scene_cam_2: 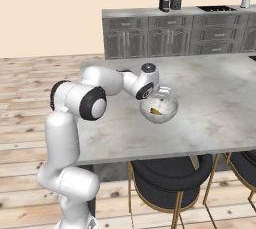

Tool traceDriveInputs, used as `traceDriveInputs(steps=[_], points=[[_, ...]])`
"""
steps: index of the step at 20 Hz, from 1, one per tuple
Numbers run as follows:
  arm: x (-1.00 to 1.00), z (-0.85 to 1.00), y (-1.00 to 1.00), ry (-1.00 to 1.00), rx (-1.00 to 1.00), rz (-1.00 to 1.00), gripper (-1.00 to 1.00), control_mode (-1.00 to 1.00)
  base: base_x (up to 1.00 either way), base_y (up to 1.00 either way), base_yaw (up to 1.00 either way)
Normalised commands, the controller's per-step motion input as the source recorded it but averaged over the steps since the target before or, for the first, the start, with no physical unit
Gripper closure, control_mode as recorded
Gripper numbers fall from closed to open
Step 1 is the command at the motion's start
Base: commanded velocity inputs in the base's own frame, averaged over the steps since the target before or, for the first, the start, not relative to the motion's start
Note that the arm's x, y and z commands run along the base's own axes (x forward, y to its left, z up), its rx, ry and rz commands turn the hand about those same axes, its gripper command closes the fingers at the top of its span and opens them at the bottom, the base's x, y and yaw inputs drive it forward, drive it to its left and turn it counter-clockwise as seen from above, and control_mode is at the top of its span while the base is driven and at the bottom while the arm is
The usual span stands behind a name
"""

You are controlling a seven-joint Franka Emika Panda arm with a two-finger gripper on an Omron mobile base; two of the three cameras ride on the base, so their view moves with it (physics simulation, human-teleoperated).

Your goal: Retrieve the kiwi and banana from the fridge and place them into the bowl on the dining table.

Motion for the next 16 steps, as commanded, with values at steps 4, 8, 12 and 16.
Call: traceDriveInputs(steps=[4,8,12,16], points=[[-0.93,0.0,-0.24,-0.07,0.09,0.11,-1.0,-1.0,0.0,0.0,0.0],[-1.0,0.0,-0.19,-0.08,0.05,0.14,-1.0,-1.0,0.0,0.0,0.0],[-1.0,0.0,-0.03,-0.05,0.0,0.15,-1.0,-1.0,0.0,0.0,0.0],[-1.0,0.0,0.0,-0.06,-0.01,0.19,-1.0,-1.0,0.0,0.0,0.0]])
